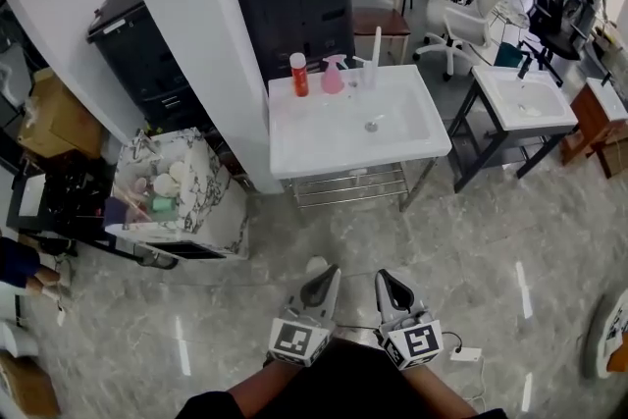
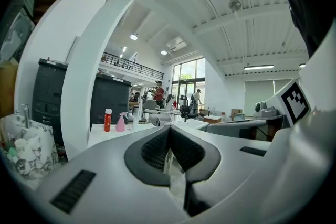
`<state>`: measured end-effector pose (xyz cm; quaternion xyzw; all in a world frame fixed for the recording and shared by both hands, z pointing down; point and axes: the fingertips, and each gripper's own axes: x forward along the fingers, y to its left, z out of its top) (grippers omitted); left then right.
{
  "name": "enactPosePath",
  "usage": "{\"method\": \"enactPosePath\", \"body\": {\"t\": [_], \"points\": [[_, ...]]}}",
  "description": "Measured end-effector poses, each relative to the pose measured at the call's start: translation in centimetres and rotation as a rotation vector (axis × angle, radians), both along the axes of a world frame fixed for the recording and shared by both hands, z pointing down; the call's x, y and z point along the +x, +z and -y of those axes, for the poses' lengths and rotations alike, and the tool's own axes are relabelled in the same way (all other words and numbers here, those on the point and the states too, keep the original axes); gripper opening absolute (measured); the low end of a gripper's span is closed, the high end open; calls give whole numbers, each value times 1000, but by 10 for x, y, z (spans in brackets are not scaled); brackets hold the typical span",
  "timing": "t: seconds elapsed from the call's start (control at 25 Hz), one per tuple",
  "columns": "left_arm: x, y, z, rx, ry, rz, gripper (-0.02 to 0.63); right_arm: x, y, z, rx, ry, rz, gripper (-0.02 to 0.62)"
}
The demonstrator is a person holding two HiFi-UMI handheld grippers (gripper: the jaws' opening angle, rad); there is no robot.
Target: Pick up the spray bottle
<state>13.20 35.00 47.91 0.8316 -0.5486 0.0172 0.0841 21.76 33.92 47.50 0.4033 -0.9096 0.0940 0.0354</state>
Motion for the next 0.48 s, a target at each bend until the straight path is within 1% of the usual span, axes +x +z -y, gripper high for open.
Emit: {"method": "enactPosePath", "body": {"t": [0.16,0.24,0.32,0.4,0.48], "points": [[-17,11,58,-19,20,8,17,-20,2,61,-12,0,-10,-2],[-27,12,92,-36,26,-5,17,-31,7,97,-29,6,-43,-2],[-45,13,128,-67,28,-15,17,-47,13,135,-58,24,-77,-2],[-63,15,161,-75,51,4,17,-61,15,171,-83,41,-96,-2],[-80,15,193,-69,73,22,17,-74,10,206,-82,55,-99,-2]]}}
